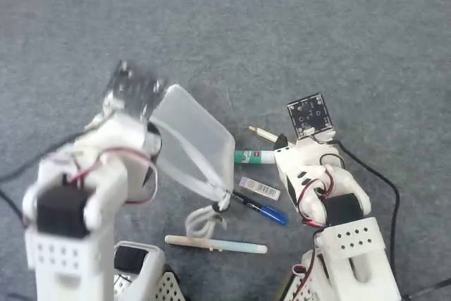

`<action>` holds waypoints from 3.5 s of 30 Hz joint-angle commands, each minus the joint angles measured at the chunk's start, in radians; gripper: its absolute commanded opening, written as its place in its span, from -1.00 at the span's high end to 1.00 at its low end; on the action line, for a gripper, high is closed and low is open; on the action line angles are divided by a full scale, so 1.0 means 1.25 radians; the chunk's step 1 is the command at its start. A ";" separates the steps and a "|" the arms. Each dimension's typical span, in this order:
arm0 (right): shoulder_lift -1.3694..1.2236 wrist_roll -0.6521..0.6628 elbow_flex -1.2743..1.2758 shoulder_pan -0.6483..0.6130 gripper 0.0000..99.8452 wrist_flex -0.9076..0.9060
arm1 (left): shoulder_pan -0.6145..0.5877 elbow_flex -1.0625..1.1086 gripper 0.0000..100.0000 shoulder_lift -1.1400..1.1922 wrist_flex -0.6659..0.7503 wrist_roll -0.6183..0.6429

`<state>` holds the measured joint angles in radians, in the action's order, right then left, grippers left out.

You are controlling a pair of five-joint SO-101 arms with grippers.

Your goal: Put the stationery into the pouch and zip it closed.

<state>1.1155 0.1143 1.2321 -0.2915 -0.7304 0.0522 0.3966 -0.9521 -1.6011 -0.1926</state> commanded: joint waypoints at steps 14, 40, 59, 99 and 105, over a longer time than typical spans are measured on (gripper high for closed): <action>-0.004 -0.010 -0.050 0.013 0.66 0.007 | -0.253 -0.392 0.97 0.543 -0.123 0.056; -0.688 0.114 -0.528 0.006 0.66 -0.143 | -0.357 -0.279 0.97 0.568 -0.053 0.063; -0.881 0.176 -0.556 -0.067 0.66 -0.020 | -0.347 -0.278 0.97 0.567 -0.053 0.146; -0.916 0.135 -0.600 0.012 0.99 -0.131 | -0.322 -0.214 0.97 0.567 -0.007 0.179; -0.857 0.125 -0.574 0.012 0.99 -0.131 | -0.322 -0.214 0.97 0.567 -0.007 0.180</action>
<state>-0.0368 0.2831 0.5155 -0.2900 -0.9068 -0.3575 0.1020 -0.2770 -1.6379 0.0115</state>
